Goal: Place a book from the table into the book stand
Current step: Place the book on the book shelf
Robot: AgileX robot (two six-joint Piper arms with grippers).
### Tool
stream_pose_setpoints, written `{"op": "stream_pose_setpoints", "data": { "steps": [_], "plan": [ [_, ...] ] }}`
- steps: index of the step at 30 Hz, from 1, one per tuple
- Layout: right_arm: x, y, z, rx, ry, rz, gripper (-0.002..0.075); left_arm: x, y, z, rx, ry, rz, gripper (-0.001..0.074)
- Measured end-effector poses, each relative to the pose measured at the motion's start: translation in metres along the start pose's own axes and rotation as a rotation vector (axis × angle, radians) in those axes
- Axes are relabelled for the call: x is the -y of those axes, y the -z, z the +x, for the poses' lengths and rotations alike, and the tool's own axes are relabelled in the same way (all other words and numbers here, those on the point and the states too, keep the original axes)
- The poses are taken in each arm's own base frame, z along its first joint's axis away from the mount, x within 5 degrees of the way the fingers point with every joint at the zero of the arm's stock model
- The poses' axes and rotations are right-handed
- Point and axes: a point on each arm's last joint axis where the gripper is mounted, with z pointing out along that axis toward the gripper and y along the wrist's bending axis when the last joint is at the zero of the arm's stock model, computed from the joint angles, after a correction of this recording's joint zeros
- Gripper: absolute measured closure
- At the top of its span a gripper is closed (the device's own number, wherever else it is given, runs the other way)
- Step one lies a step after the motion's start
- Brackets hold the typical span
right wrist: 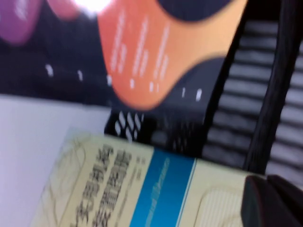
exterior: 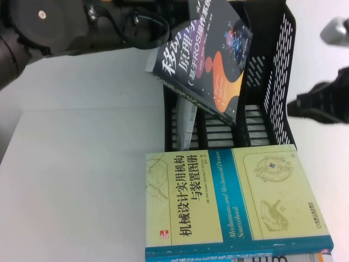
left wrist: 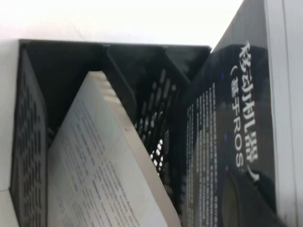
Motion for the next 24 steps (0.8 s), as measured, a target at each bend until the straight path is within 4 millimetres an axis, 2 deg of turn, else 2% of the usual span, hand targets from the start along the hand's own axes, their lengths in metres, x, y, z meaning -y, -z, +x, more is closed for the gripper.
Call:
{"op": "stream_pose_setpoints", "data": {
  "steps": [4, 7, 17, 24],
  "plan": [
    [-0.001, 0.006, -0.023, 0.136, 0.021, 0.029, 0.0729, 0.001, 0.0, -0.002, -0.015, -0.018, 0.0, 0.0622],
    [0.003, -0.004, -0.04, 0.2, 0.01, 0.042, 0.0729, 0.003, 0.001, -0.004, -0.009, -0.02, 0.004, 0.0622],
    [0.016, -0.071, -0.088, 0.224, -0.005, -0.044, 0.0729, 0.003, 0.001, 0.0, -0.053, -0.025, 0.005, 0.0622],
    [0.02, -0.116, -0.108, 0.166, 0.0, -0.163, 0.0729, 0.009, 0.005, -0.004, -0.046, -0.05, 0.013, 0.0622]
  ]
}}
